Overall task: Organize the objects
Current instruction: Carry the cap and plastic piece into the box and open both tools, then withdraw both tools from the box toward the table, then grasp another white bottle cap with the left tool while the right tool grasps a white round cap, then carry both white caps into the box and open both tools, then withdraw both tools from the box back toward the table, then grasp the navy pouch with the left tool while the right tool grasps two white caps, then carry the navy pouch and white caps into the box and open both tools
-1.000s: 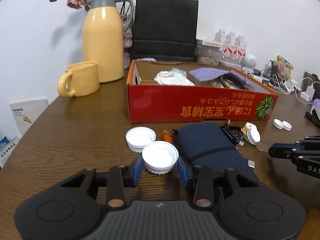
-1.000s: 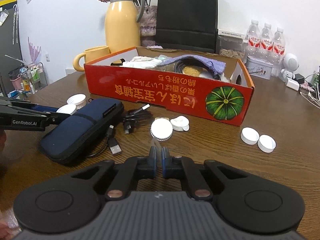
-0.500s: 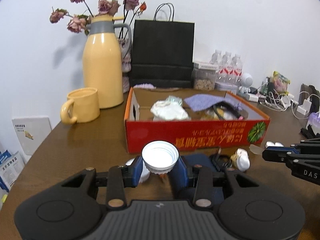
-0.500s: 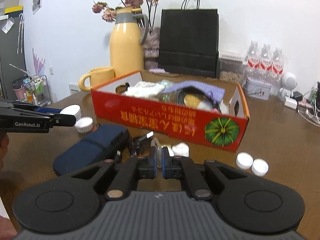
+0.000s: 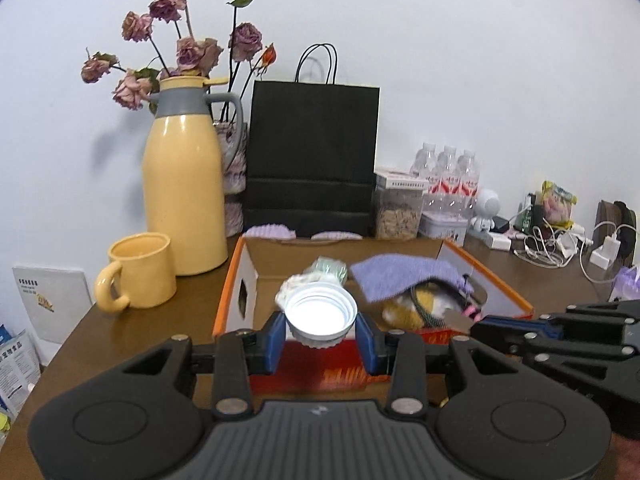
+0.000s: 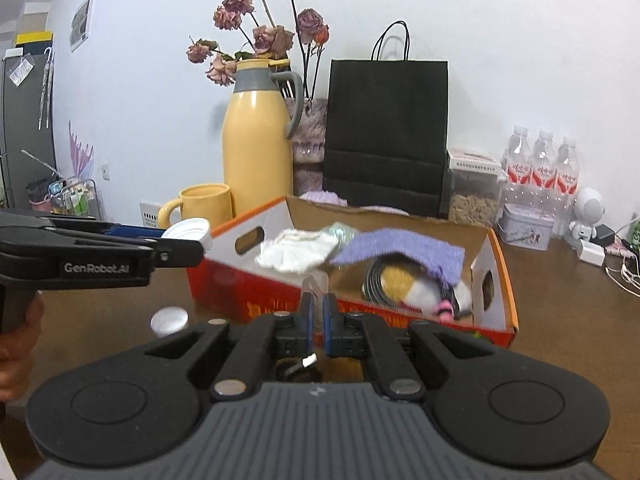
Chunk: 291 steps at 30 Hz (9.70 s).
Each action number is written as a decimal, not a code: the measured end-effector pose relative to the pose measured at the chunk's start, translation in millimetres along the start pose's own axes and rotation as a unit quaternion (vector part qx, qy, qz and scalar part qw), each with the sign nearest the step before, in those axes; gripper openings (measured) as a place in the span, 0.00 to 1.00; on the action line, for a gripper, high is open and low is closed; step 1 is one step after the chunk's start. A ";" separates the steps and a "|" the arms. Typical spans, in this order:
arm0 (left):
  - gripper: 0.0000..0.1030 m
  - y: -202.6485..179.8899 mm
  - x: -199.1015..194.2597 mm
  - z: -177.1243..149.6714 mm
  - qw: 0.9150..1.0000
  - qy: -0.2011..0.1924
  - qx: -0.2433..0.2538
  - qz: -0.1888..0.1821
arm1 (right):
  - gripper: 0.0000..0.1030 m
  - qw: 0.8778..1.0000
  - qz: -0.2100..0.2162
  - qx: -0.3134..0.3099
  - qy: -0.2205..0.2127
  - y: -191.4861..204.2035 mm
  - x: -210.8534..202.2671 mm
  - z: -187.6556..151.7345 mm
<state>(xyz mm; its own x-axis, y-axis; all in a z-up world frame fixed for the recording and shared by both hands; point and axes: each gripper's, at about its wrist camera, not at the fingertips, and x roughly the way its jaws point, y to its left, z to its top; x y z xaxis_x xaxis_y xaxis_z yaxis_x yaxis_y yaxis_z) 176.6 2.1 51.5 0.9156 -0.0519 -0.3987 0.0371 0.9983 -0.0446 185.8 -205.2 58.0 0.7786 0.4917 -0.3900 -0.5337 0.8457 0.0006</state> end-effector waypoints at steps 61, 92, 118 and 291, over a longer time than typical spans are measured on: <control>1.00 31.3 73.6 37.8 0.998 0.009 -0.028 0.057 | 1.00 0.998 -0.057 -0.003 -0.006 -45.3 53.2 26.6; 1.00 66.7 20.6 -42.2 0.990 0.103 -0.027 0.097 | 1.00 0.996 -0.060 0.000 0.071 -25.1 0.8 -44.1; 0.38 62.8 41.5 -71.0 0.993 0.105 -0.045 0.033 | 0.28 0.993 -0.012 0.036 0.107 -17.3 33.7 -62.5; 0.62 -23.1 -5.9 -28.8 0.997 0.082 -0.015 0.000 | 0.28 0.997 -0.047 0.053 0.007 -107.8 -27.0 -44.9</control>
<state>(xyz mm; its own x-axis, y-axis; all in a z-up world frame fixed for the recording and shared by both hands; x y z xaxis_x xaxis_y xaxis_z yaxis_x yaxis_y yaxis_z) 158.8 -21.5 28.5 0.8382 -0.0577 -0.5423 0.0231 0.9973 -0.0704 207.5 -319.0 27.1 0.8180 0.4075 -0.4060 -0.4206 0.9052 0.0612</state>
